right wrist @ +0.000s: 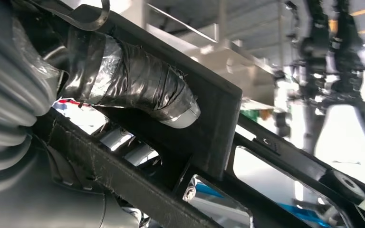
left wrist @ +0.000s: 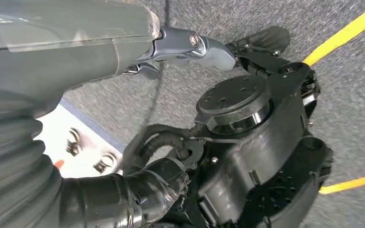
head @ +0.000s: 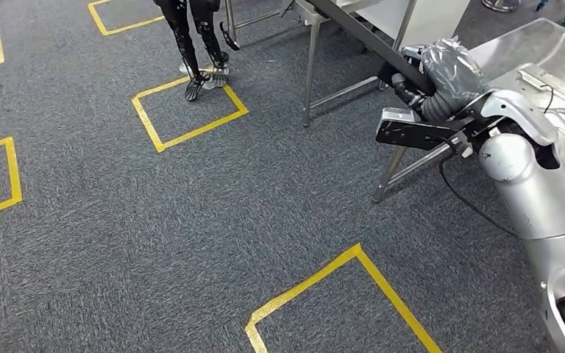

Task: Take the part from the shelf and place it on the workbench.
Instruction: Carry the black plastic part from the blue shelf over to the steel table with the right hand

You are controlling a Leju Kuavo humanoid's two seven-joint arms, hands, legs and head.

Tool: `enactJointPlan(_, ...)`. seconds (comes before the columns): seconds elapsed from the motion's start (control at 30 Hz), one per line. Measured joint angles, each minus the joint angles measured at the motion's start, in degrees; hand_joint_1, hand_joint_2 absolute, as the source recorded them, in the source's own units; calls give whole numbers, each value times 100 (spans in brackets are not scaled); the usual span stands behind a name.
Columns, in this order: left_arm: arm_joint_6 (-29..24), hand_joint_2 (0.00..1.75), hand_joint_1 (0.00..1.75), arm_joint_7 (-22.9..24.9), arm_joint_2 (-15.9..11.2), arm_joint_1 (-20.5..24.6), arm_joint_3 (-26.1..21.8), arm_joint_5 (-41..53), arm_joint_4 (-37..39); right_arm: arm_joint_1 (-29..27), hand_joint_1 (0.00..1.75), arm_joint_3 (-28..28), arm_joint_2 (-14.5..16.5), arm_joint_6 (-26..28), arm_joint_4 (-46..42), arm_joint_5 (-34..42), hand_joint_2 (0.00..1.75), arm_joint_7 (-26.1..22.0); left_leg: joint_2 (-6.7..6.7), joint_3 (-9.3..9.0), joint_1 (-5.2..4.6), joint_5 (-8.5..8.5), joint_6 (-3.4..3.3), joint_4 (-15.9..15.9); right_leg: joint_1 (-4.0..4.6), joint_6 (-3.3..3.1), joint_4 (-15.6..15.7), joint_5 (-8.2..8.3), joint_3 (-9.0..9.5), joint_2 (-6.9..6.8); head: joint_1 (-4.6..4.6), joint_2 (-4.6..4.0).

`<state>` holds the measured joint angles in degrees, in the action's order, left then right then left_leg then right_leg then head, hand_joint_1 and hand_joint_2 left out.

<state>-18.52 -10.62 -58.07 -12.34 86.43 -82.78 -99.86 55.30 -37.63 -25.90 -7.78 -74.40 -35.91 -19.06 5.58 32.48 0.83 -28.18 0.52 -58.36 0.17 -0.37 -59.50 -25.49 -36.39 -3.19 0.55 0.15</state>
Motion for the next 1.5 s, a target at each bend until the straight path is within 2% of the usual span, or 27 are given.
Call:
enactJointPlan(0.07, 90, 175, 0, 8, 0, 102, 89, 23, 107, 47, 175, -7, 19, -7, 54, 0, 175, -1, -149, 64, 21, -166, 36, -213, -34, -86, 52, 22, 43, 116, 2, 0)
enactJointPlan(0.13, 174, 175, 0, 37, 5, 182, 159, 61, 222, 96, 175, -41, 58, -7, 101, 0, 175, -2, -415, 384, 38, -483, 53, -879, -43, -149, 76, 25, 70, 234, 7, 0)
enactJointPlan(0.17, 213, 175, 0, 54, 16, 210, 190, 82, 283, 107, 175, -72, 81, -7, 128, 0, 175, -2, -480, 595, 41, -617, 59, -1267, -35, -163, 73, 22, 72, 304, 9, 0)
enactJointPlan(0.23, 293, 175, 0, 90, 47, 252, 235, 115, 409, 109, 175, -141, 122, -7, 180, 0, 175, -1, -516, 844, 41, -612, 60, -1628, -21, -172, 62, 15, 80, 463, 9, 0)
enactJointPlan(0.3, 371, 175, 0, 126, 73, 295, 258, 158, 522, 113, 175, -184, 158, -7, 219, 1, 175, -2, -561, 698, 41, -214, 32, -1151, -18, -165, 39, 1, 95, 615, 9, 0)
enactJointPlan(0.37, 439, 175, 0, 156, 82, 343, 286, 201, 628, 128, 175, -203, 195, -7, 259, 3, 175, -7, -783, 418, 52, 125, -12, -430, -18, -133, -4, -22, 81, 742, 7, 0)
enactJointPlan(0.43, 488, 175, 0, 176, 90, 380, 316, 225, 716, 144, 175, -232, 221, -8, 310, 7, 175, -14, -932, 294, 49, 185, -44, -130, -34, -72, -27, -19, 31, 854, 7, 0)
enactJointPlan(0.5, 515, 175, 0, 188, 99, 412, 330, 235, 774, 148, 175, -272, 229, -7, 359, 8, 175, -17, -845, 266, 50, 196, -76, -84, -49, -3, -11, -1, 3, 953, 8, 0)
enactJointPlan(0.57, 525, 175, 0, 196, 113, 432, 337, 238, 818, 171, 175, -297, 227, -4, 395, 9, 175, -18, -727, 223, 76, 223, -140, -12, -27, 54, -155, -110, -64, 811, -7, 0)
enactJointPlan(0.63, 529, 175, 0, 200, 132, 441, 344, 239, 851, 212, 175, -319, 228, -4, 422, 11, 175, -20, -614, 196, 78, 231, -193, 24, -23, 103, -722, -417, -330, 513, -28, 0)
enactJointPlan(0.7, 532, 175, 0, 201, 158, 446, 347, 239, 880, 223, 175, -359, 233, -5, 451, 10, 175, -21, -506, 192, 67, 216, -211, 17, -52, 141, -1395, -661, -677, 380, -35, 0)
enactJointPlan(0.73, 532, 175, 0, 201, 172, 450, 348, 239, 896, 219, 175, -382, 234, -5, 468, 10, 175, -20, -450, 187, 66, 203, -213, 11, -66, 154, -1526, -648, -758, 360, -34, 0)
enactJointPlan(0.77, 533, 175, 0, 201, 186, 454, 349, 239, 911, 219, 175, -400, 234, -5, 486, 10, 175, -20, -395, 177, 67, 187, -210, 4, -76, 159, -1434, -527, -728, 339, -34, 0)
enactJointPlan(0.8, 535, 175, 0, 201, 199, 459, 349, 239, 926, 227, 175, -411, 234, -5, 503, 10, 175, -19, -342, 159, 65, 169, -203, -1, -81, 155, -1129, -327, -585, 297, -35, 0)
enactJointPlan(0.87, 540, 175, 0, 201, 225, 467, 349, 239, 951, 265, 175, -417, 235, -2, 526, 11, 175, -19, -242, 116, 48, 126, -172, -8, -36, 109, -335, 6, -196, 74, -36, 0)
enactJointPlan(0.93, 558, 175, 0, 205, 239, 474, 351, 245, 973, 307, 175, -423, 239, 0, 544, 11, 175, -19, -152, 85, 24, 97, -121, -2, 32, 48, 42, 84, -18, -54, -34, 0)
enactJointPlan(1.0, 617, 175, 0, 223, 245, 486, 353, 277, 1004, 322, 175, -433, 243, 1, 568, 10, 175, -21, -59, 47, 15, 74, -58, 19, 43, -4, 75, 88, -3, 51, -32, 0)
enactJointPlan(1.07, 697, 175, 0, 248, 255, 506, 353, 313, 1066, 340, 175, -445, 272, 4, 590, 9, 175, -25, -151, 52, 29, -33, -3, -85, 6, -63, 139, 112, 49, 157, -32, 0)
enactJointPlan(1.1, 728, 175, 0, 258, 263, 515, 353, 325, 1105, 357, 175, -454, 294, 8, 598, 9, 175, -26, -262, 139, 39, -165, 15, -295, -18, -98, 170, 121, 77, 206, -31, 0)
enactJointPlan(1.17, 774, 175, 0, 270, 287, 522, 355, 346, 1184, 384, 175, -479, 347, 13, 620, 8, 175, -27, -462, 488, 50, -513, 35, -1013, -26, -138, 177, 116, 94, 315, -28, 0)
enactJointPlan(1.2, 791, 175, 0, 278, 302, 523, 356, 355, 1218, 385, 175, -495, 370, 15, 633, 7, 175, -27, -498, 683, 51, -633, 46, -1376, -23, -149, 170, 110, 95, 382, -28, 0)
enactJointPlan(1.23, 806, 175, 0, 284, 318, 525, 357, 363, 1250, 382, 175, -513, 392, 15, 647, 4, 175, -27, -511, 809, 51, -646, 54, -1581, -20, -151, 157, 104, 96, 455, -28, 0)
enactJointPlan(1.27, 820, 175, 0, 291, 335, 531, 357, 370, 1278, 379, 175, -531, 409, 15, 659, 3, 175, -27, -519, 842, 52, -548, 55, -1581, -21, -151, 136, 91, 97, 528, -28, 0)
enactJointPlan(1.3, 831, 175, 0, 298, 348, 538, 357, 379, 1303, 379, 175, -545, 422, 15, 668, 1, 175, -26, -535, 758, 54, -345, 51, -1339, -24, -143, 106, 72, 98, 600, -28, 0)
enactJointPlan(1.37, 859, 175, 0, 318, 360, 550, 358, 408, 1351, 388, 175, -564, 458, 15, 676, -7, 175, -25, -682, 435, 67, 25, 32, -575, -26, -102, 22, 11, 85, 732, -28, 0)
enactJointPlan(1.43, 902, 175, 0, 341, 367, 559, 360, 446, 1397, 401, 175, -582, 490, 15, 691, -34, 175, -18, -810, 246, 69, 120, 2, -166, -29, -48, -36, -23, 46, 845, -30, 0)
enactJointPlan(1.5, 941, 175, 0, 358, 377, 573, 362, 475, 1443, 408, 175, -603, 501, 16, 716, -73, 175, -8, -758, 219, 56, 96, -47, -142, -38, 8, -35, -15, 20, 945, -31, 0)
